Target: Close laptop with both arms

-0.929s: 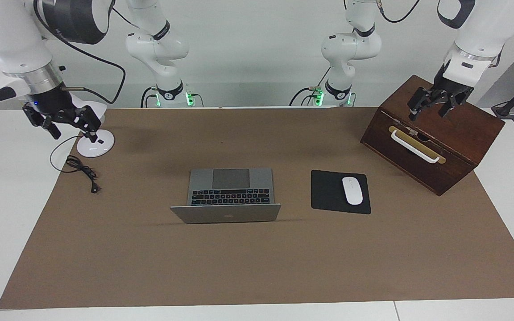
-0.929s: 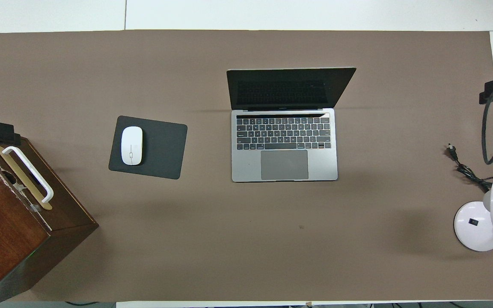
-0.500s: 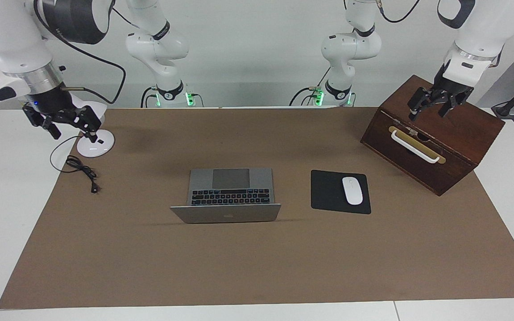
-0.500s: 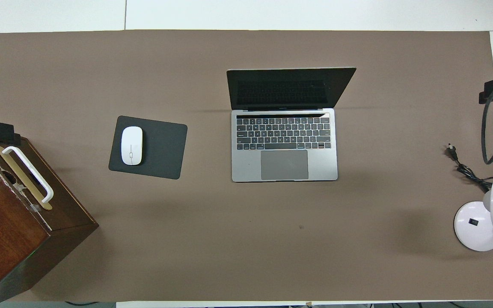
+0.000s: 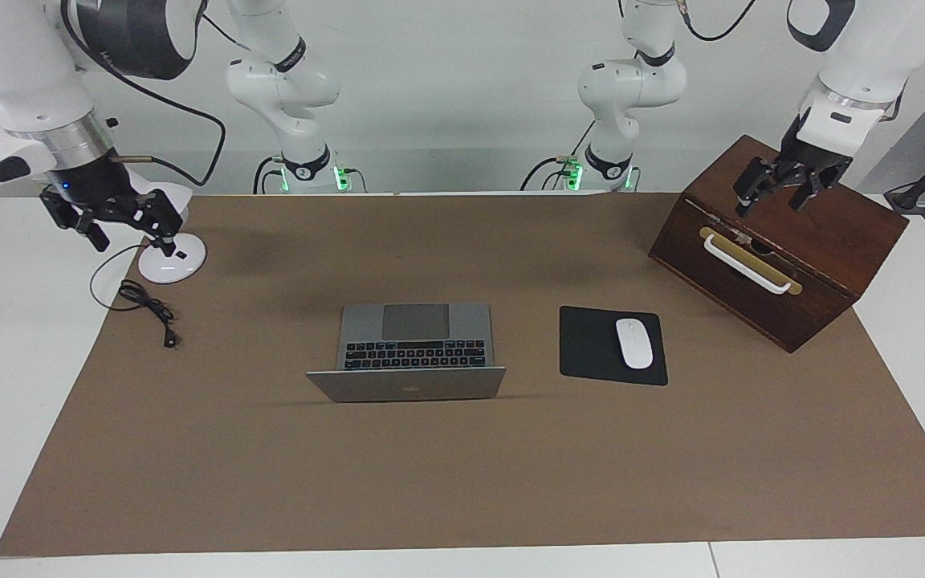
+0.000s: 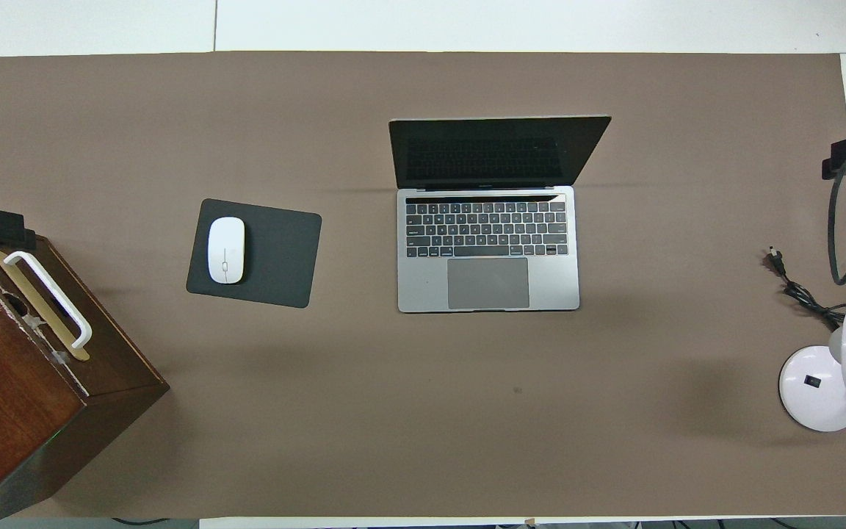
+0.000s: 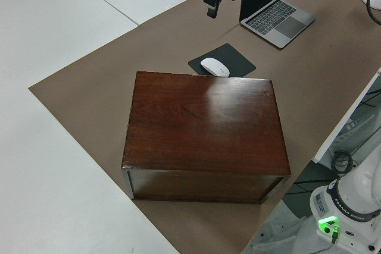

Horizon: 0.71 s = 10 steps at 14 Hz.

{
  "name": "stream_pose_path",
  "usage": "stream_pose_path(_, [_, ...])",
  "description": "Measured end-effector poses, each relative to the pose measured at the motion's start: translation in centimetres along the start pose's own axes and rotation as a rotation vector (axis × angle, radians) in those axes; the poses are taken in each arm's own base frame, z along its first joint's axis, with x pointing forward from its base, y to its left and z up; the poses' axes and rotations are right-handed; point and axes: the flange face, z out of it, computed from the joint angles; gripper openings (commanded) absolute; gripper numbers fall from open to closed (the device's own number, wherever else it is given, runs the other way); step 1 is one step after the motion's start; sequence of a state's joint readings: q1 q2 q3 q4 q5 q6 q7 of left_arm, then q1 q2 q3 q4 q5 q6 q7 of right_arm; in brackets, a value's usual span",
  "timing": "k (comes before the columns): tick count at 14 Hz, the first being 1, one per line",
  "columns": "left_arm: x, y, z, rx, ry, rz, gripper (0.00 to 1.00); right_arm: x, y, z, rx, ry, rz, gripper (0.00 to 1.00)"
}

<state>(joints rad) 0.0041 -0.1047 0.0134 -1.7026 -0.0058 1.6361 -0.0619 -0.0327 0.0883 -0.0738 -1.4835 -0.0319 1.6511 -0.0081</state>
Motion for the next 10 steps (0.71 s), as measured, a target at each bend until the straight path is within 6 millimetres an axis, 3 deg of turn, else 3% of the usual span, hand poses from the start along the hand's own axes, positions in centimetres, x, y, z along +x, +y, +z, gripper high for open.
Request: stream_pose_path(10, [0.0, 0.03, 0.0, 0.0, 0.0, 0.001, 1.0, -0.11, -0.03, 0.98, 0.0, -0.02, -0.001, 0.97])
